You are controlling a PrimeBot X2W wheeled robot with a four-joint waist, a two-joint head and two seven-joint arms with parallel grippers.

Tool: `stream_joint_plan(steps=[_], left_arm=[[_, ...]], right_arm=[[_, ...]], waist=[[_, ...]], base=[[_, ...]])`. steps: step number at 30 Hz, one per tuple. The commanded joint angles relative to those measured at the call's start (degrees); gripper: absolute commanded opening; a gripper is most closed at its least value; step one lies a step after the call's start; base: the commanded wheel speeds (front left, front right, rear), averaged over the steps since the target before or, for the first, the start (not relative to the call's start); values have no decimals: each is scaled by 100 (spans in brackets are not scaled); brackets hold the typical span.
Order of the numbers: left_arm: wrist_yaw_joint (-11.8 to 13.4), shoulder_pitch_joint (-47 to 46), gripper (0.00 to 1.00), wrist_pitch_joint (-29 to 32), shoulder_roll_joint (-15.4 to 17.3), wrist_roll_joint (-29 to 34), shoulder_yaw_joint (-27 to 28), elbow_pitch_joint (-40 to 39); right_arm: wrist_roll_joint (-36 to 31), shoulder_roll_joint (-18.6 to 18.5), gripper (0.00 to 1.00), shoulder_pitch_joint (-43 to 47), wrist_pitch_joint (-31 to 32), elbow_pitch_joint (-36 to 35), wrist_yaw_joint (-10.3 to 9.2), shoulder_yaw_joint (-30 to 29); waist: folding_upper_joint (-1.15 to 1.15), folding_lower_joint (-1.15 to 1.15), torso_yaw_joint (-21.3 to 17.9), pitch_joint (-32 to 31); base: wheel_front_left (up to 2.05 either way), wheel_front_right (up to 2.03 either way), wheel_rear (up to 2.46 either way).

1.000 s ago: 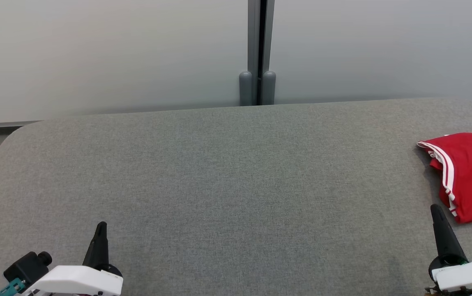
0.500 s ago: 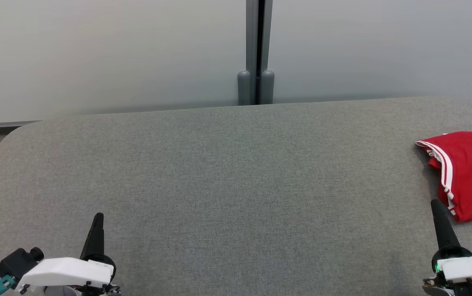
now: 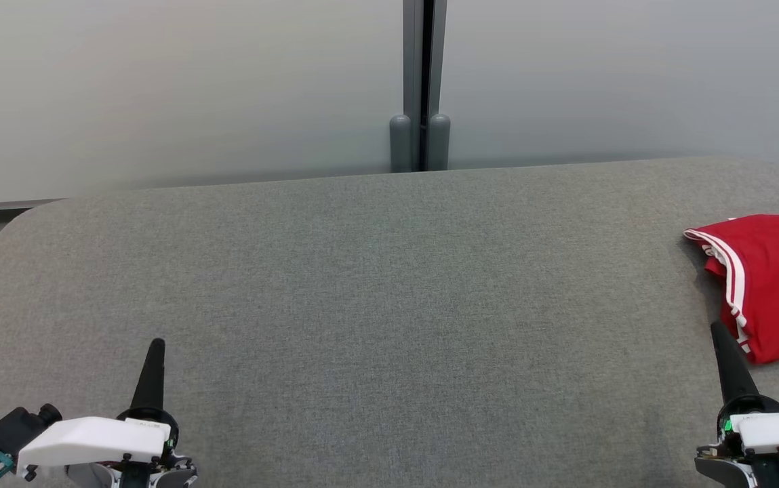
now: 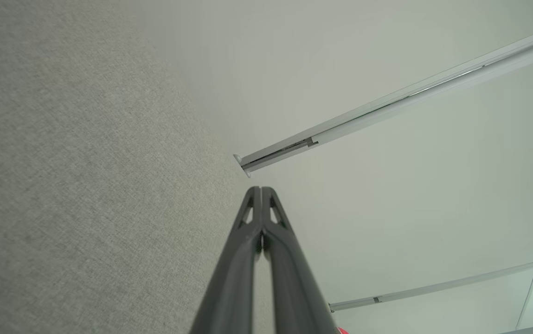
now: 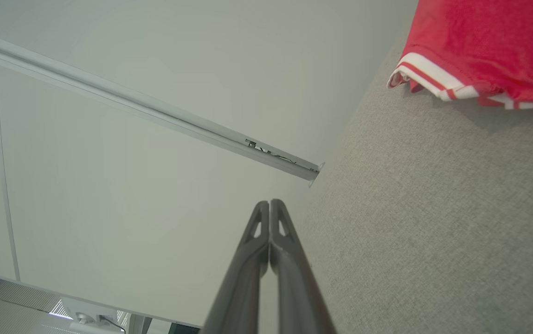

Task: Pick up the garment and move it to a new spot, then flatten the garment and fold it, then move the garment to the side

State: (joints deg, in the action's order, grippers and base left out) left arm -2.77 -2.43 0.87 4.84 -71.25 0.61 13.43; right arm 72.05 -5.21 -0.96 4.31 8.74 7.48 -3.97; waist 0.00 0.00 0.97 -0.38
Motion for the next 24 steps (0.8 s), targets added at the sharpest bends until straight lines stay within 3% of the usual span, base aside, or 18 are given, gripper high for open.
stream_joint_plan(steps=[1,24], left_arm=[[-54,-138,0,25,17,-136,61,-34],[-291,-296,0,310,-84,-1183,337,17]], right_arm=[[141,-22,0,-116,31,6,2,-32],[1159,91,0,-344,112,281,2,-124]], waist=[[0,0,-3,1],[0,0,-47,27]], base=[[0,0,0],[0,0,0]])
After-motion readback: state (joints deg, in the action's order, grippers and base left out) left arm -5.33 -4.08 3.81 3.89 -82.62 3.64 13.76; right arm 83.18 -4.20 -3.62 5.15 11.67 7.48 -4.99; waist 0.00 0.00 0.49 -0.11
